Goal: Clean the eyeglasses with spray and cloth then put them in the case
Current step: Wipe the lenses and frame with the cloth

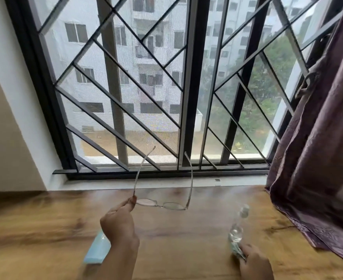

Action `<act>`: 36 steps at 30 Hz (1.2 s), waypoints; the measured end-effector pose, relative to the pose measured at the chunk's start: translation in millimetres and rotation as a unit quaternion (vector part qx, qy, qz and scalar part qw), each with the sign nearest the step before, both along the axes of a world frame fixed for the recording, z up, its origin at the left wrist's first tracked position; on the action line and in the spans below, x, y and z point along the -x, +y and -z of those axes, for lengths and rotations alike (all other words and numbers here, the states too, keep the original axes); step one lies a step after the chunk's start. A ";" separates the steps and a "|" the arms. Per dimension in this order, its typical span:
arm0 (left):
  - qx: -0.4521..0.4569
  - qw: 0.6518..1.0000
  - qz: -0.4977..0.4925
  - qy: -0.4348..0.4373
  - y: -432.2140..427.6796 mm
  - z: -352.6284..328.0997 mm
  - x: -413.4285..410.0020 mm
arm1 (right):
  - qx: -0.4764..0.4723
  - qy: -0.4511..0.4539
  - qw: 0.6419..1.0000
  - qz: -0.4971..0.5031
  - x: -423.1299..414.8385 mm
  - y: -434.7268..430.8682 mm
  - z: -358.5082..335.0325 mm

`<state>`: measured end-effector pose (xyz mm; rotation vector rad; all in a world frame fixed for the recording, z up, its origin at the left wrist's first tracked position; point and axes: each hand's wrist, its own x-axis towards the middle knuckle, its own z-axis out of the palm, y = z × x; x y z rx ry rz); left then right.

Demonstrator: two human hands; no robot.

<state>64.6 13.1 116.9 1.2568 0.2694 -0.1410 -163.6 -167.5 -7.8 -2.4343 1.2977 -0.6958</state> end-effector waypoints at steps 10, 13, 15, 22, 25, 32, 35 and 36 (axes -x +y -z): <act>0.015 1.000 -0.006 0.011 -1.8 3.5 -2.3 | 0.024 0.103 0.994 -0.011 1.0 4.8 29.0; 0.026 1.000 0.002 0.008 -1.9 4.9 -2.1 | 0.026 0.115 0.993 -0.026 2.4 3.9 25.0; 0.031 0.999 0.023 0.022 -0.6 7.4 -5.3 | 0.059 0.116 0.991 -0.027 4.0 10.2 13.5; 0.101 0.960 0.235 0.111 -1.2 -10.5 -18.6 | 0.073 -0.114 0.991 -0.013 -25.8 30.4 -62.0; 0.097 0.924 0.345 0.135 -7.8 -24.6 -18.6 | -0.228 -0.327 0.908 -0.133 -56.2 35.9 -101.7; 0.041 0.841 0.519 0.146 -22.5 -35.5 -12.7 | -0.435 -0.405 0.745 -0.301 -105.9 54.5 -155.1; 0.042 0.824 0.547 0.141 -25.7 -37.7 -13.5 | -0.448 -0.396 0.731 -0.330 -118.2 53.2 -158.5; 0.041 0.819 0.555 0.138 -26.8 -38.2 -15.4 | -0.456 -0.394 0.724 -0.334 -121.3 53.0 -159.3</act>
